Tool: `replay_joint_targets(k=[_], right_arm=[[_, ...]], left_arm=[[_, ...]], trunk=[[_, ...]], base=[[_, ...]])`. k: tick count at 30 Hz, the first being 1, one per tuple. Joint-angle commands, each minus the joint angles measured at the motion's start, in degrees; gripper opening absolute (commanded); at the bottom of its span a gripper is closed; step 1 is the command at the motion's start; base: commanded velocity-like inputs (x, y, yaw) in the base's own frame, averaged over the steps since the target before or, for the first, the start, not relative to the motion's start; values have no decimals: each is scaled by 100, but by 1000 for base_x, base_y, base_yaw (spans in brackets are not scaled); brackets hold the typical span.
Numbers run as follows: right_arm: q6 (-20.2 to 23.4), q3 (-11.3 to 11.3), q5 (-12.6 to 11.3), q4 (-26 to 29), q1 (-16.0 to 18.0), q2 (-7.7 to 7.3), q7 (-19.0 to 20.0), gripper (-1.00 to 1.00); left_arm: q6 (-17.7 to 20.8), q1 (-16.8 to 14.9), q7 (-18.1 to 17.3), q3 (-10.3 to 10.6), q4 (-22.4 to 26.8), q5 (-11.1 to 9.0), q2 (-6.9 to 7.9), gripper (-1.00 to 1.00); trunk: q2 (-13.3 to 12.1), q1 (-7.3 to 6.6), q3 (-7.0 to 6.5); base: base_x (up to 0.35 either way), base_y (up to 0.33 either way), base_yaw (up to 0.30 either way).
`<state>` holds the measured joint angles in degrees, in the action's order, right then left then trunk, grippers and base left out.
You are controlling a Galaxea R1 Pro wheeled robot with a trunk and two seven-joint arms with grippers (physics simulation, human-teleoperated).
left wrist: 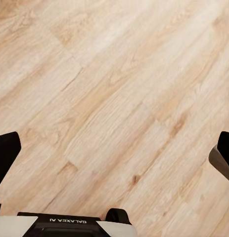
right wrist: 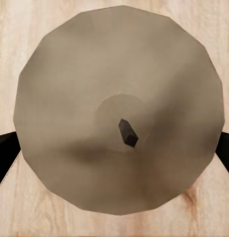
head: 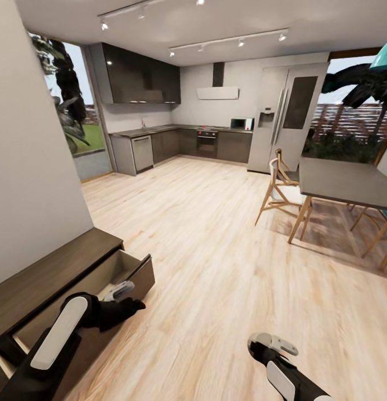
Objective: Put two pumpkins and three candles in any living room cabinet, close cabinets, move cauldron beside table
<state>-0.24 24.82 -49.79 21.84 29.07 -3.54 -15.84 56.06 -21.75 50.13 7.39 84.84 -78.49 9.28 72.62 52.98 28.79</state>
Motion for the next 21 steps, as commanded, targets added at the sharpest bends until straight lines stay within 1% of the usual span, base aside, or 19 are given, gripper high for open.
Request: replay_joint_targets(k=[1,15,21], right_arm=[[-2,49,-39,14,5,-6,-42,-100],[-2,49,-39,14,3,-6,-42,-100],[-2,49,-38,14,2,-2,-42,-100]], left_arm=[[2,-5,61,8,6,-53,4,100],[2,-5,58,8,6,-44,4,100],[2,-6,58,8,6,-44,4,100]], trunk=[[3,3,6],[3,3,6],[3,3,6]], base=[[318,-9,-1],[320,-3,0],[321,-93,0]])
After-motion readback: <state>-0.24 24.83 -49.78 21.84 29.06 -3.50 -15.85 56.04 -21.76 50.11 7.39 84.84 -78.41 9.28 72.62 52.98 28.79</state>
